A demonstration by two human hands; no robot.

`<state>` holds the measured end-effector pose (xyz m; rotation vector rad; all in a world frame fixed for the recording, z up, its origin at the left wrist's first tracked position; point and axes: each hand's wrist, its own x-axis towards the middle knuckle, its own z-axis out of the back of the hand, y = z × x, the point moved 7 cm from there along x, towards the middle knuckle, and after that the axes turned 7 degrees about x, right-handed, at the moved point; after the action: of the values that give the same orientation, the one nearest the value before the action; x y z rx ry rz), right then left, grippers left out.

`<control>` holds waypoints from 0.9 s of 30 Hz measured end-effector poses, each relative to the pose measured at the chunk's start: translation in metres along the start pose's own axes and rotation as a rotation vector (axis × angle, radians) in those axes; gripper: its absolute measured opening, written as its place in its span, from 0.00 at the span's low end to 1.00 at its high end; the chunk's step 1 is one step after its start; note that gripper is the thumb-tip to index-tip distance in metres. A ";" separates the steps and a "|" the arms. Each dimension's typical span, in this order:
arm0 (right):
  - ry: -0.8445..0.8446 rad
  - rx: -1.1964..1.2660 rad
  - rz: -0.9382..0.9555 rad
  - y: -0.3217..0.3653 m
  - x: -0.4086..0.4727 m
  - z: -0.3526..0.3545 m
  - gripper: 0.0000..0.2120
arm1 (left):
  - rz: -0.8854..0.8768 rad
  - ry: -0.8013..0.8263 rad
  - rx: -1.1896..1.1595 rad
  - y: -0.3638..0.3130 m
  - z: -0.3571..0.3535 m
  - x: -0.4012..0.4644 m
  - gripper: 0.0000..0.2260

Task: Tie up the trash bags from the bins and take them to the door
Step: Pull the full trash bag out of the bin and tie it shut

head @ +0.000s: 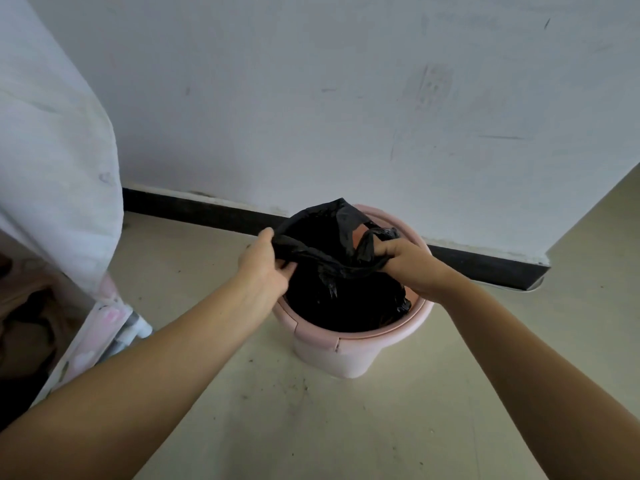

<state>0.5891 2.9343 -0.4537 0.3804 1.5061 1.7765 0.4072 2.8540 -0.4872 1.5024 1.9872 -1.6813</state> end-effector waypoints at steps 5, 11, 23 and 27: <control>-0.020 -0.124 -0.034 -0.013 0.001 0.028 0.12 | -0.360 0.031 0.185 -0.034 -0.008 -0.012 0.12; -0.108 -0.223 0.359 0.038 -0.006 -0.014 0.22 | -0.879 0.220 1.205 -0.005 -0.061 -0.067 0.07; -0.052 -0.406 0.210 0.018 0.004 -0.030 0.14 | -1.066 0.042 1.392 -0.049 -0.061 -0.045 0.10; 0.055 -0.294 0.153 0.015 -0.001 -0.026 0.12 | -0.513 0.276 1.381 -0.010 -0.056 0.013 0.20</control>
<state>0.5678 2.9152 -0.4465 0.3070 1.2536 2.1088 0.4198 2.9079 -0.4678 1.5231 1.2103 -3.6472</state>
